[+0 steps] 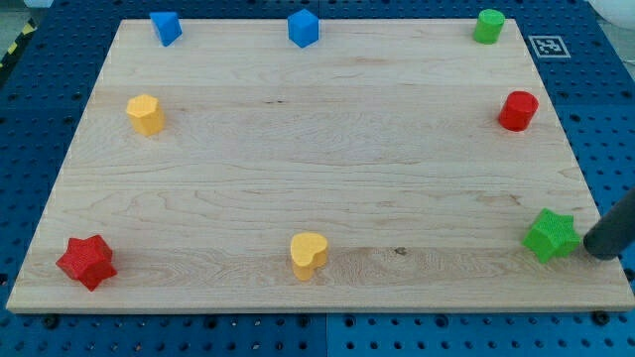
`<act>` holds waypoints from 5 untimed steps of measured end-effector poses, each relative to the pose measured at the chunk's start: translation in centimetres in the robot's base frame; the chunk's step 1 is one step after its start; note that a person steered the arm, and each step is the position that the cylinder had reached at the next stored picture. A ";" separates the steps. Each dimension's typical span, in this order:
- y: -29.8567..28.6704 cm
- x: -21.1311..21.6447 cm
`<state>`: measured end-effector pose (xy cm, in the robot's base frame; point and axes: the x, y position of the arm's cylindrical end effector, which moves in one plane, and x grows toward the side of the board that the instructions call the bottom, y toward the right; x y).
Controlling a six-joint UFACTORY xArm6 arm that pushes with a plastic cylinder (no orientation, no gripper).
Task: Push the green star upwards
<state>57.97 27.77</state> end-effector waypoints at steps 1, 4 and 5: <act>-0.4 1.3; -6.1 -3.0; -8.8 -4.0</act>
